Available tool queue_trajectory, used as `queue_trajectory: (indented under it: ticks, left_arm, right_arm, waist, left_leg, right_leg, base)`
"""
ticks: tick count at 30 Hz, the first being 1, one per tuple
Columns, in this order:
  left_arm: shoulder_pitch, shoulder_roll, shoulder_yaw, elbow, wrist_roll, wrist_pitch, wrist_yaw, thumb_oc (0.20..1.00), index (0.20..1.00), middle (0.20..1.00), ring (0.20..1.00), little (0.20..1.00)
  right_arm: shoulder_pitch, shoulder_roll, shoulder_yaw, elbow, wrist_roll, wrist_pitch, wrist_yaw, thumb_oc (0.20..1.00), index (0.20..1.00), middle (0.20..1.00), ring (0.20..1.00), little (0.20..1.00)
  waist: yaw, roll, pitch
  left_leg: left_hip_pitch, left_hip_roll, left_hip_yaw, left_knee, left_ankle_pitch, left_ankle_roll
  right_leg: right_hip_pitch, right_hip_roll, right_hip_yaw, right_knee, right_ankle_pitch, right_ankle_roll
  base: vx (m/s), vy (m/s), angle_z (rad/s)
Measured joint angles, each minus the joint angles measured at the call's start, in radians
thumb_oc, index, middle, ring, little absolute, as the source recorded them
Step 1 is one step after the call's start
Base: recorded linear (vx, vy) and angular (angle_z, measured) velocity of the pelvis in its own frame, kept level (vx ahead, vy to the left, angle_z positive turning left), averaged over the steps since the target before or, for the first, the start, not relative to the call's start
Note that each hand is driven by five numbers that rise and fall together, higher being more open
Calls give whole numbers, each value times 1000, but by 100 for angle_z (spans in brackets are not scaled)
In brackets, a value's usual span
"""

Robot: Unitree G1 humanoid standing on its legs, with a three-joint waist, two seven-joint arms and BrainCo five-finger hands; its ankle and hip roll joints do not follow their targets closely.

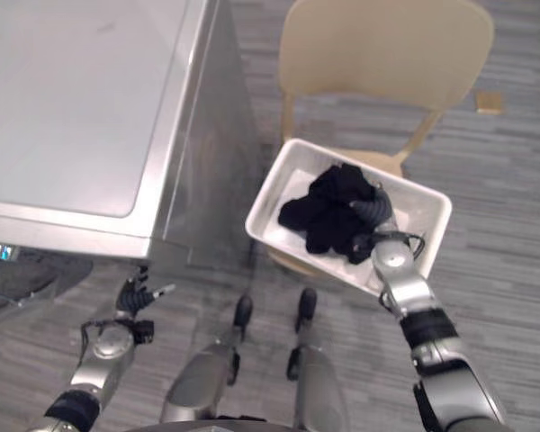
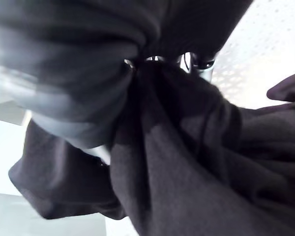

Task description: Grab the laundry basket,head to the washer,open it,put in the laundry and shut it.

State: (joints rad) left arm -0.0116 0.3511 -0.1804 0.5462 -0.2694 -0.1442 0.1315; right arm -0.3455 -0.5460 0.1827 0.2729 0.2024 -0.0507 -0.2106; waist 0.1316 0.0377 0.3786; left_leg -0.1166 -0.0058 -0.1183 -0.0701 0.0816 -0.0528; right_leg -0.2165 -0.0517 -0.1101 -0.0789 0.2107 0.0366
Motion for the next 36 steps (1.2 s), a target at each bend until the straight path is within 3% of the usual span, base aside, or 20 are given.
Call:
queue_trajectory:
  ticks: [4, 7, 10, 12, 13, 14, 15, 16, 17, 18, 20, 21, 22, 23, 25, 26, 28, 31, 33, 36]
  left_arm:
    - [115, 3, 50, 1, 10, 30, -29, 1000, 1000, 1000, 1000, 1000]
    - [145, 2, 51, 1, 12, 46, -47, 1000, 1000, 1000, 1000, 1000]
    - [142, 2, 48, 2, 30, 60, -52, 1000, 1000, 1000, 1000, 1000]
    - [124, 3, 50, 1, 54, 58, -53, 1000, 1000, 1000, 1000, 1000]
    - [112, 1, 53, -2, 57, 58, -52, 1000, 1000, 1000, 1000, 1000]
    - [98, 3, 54, -26, 57, 57, -50, 1000, 1000, 1000, 1000, 1000]
    - [92, 3, 59, -30, 57, 57, -50, 1000, 1000, 1000, 1000, 1000]
    - [94, 3, 60, -35, 56, 57, -46, 1000, 1000, 1000, 1000, 1000]
    - [98, 7, 60, -39, 56, 57, -43, 1000, 1000, 1000, 1000, 1000]
    - [98, -7, 60, -30, 56, 60, -43, 1000, 1000, 1000, 1000, 1000]
    - [108, -28, 51, -89, 54, 58, -39, 1000, 1000, 1000, 1000, 1000]
    - [121, -28, 34, -124, 54, 53, -39, 1000, 1000, 1000, 1000, 1000]
    - [115, -21, 8, -163, 54, 54, -40, 1000, 1000, 1000, 1000, 1000]
    - [101, 7, -14, -212, 54, 45, -46, 1000, 1000, 1000, 1000, 1000]
    - [75, 10, -53, -211, 55, 44, -49, 1000, 1000, 1000, 1000, 1000]
    - [50, 23, -86, -216, 57, 44, -53, 1000, 1000, 1000, 1000, 1000]
    - [4, 28, -104, -247, 68, 42, -58, 1000, 1000, 1000, 1000, 1000]
    - [-59, 57, -136, -327, 118, 14, -69, 1000, 1000, 1000, 1000, 1000]
    - [-155, 59, -198, -332, 137, 17, -71, 1000, 1000, 1000, 1000, 1000]
    - [-246, 41, -260, -368, 185, 12, -74, 1000, 1000, 1000, 1000, 1000]
  right_arm:
    - [144, 71, -21, -172, 41, -40, 102, 200, 200, 200, 200, 200]
    - [194, 104, -21, -228, 44, -41, 145, 200, 200, 200, 200, 200]
    - [241, 129, -13, -247, 53, -42, 187, 200, 200, 200, 200, 200]
    - [261, 127, -13, -245, 53, -42, 196, 200, 200, 200, 200, 200]
    - [260, 124, -13, -245, 52, -41, 197, 200, 200, 200, 200, 200]
    - [262, 119, -17, -256, 50, -42, 199, 200, 200, 200, 200, 200]
    - [261, 118, -17, -266, 48, -42, 199, 200, 200, 200, 200, 200]
    - [244, 120, -11, -272, 42, -43, 204, 200, 200, 200, 200, 200]
    - [222, 128, -4, -271, 42, -47, 206, 200, 200, 200, 200, 200]
    - [195, 122, 2, -261, 42, -52, 207, 200, 200, 200, 200, 200]
    - [194, 92, 13, -255, 43, -60, 201, 200, 200, 200, 200, 200]
    - [195, 83, 28, -254, 45, -60, 202, 200, 200, 200, 200, 200]
    - [208, 52, 36, -266, 50, -66, 203, 200, 200, 200, 200, 200]
    - [210, 45, 42, -266, 53, -66, 206, 200, 200, 200, 200, 200]
    - [180, 42, 59, -247, 53, -55, 208, 200, 200, 200, 200, 200]
    - [176, 41, 72, -258, 54, -53, 209, 200, 200, 200, 200, 200]
    - [172, 32, 74, -288, 60, -53, 212, 200, 200, 200, 200, 200]
    - [108, 35, 107, -317, 93, -59, 219, 200, 200, 200, 200, 200]
    - [75, 30, 131, -324, 97, -54, 231, 200, 200, 200, 200, 200]
    - [38, 37, 167, -326, 134, -54, 239, 200, 200, 200, 200, 200]
  waist:
    - [-26, -74, -123]
    - [-32, -84, -142]
    - [-46, -77, -145]
    - [-52, -69, -144]
    - [-49, -57, -141]
    - [-52, -41, -146]
    - [-43, -42, -148]
    - [-23, -46, -148]
    - [-3, -54, -153]
    - [6, -26, -149]
    - [13, 9, -162]
    - [33, 24, -163]
    - [15, 38, -165]
    - [7, -13, -164]
    - [22, -28, -159]
    - [-1, -35, -160]
    - [-33, -49, -157]
    - [-71, -53, -160]
    - [-117, -45, -165]
    - [-148, -43, -170]
  left_leg:
    - [58, -6, 28, 0, -23, 16]
    - [92, -8, 45, 0, -30, 28]
    - [80, -18, 37, 64, -50, 49]
    - [66, -16, 17, 98, -51, 57]
    - [54, -7, 3, 113, -48, 58]
    - [11, 3, -54, 156, -44, 54]
    - [-1, 2, -65, 162, -39, 47]
    - [-9, -2, -68, 161, -35, 36]
    - [-26, -6, -71, 158, -26, 21]
    - [-36, 12, -88, 151, -8, 1]
    - [-79, 50, -113, 153, 9, -35]
    - [-92, 57, -142, 122, 49, -61]
    - [-107, 81, -182, 83, 99, -92]
    - [-122, 65, -156, 58, 53, -90]
    - [-146, 88, -44, 48, -4, -56]
    - [-150, 75, 57, 87, -25, -61]
    - [-130, 61, 123, 159, -56, -71]
    - [-22, 60, 134, 192, -108, -61]
    - [58, 65, 185, 177, -152, -71]
    - [147, 40, 184, 30, -154, -29]
  right_leg:
    - [46, -3, 20, 0, -16, 0]
    - [68, -6, 38, 13, -21, 5]
    - [51, -14, 73, 118, -65, 39]
    - [37, -13, 127, 200, -118, 50]
    - [5, 6, 177, 311, -196, 48]
    - [-27, 54, 227, 561, -324, 57]
    - [-8, 61, 242, 611, -364, 58]
    - [30, 62, 249, 573, -405, 48]
    - [88, 50, 246, 458, -440, 15]
    - [101, 62, 242, 408, -448, 0]
    - [98, 105, 197, 338, -405, -35]
    - [91, 150, 189, 363, -383, -35]
    - [54, 213, 170, 420, -412, -46]
    - [25, 201, 169, 419, -416, -166]
    - [-13, 177, 119, 416, -364, -192]
    - [-1, 138, 73, 350, -319, -195]
    - [29, 102, 32, 263, -265, -189]
    - [48, 85, -2, 147, -192, -134]
    - [76, 75, -60, 83, -158, -90]
    - [77, 90, -59, 41, -122, -41]
  base:
    - [63, 119, -17]
    - [-101, 24, -14]
    - [-193, -48, 4]
    - [-225, -157, 34]
    - [-181, -300, 80]
    - [-132, -259, 82]
    - [-116, -258, 77]
    - [-206, -298, 21]
    - [-209, -298, 7]
    - [-234, -298, 29]
    - [-269, -209, 49]
    - [-285, -159, 84]
    - [-177, -61, 121]
    - [-253, -88, 130]
    - [-236, -72, 83]
    - [-203, -45, 104]
    - [-131, -10, 109]
    - [-22, 75, 62]
    - [58, 106, 72]
    - [65, 105, 51]
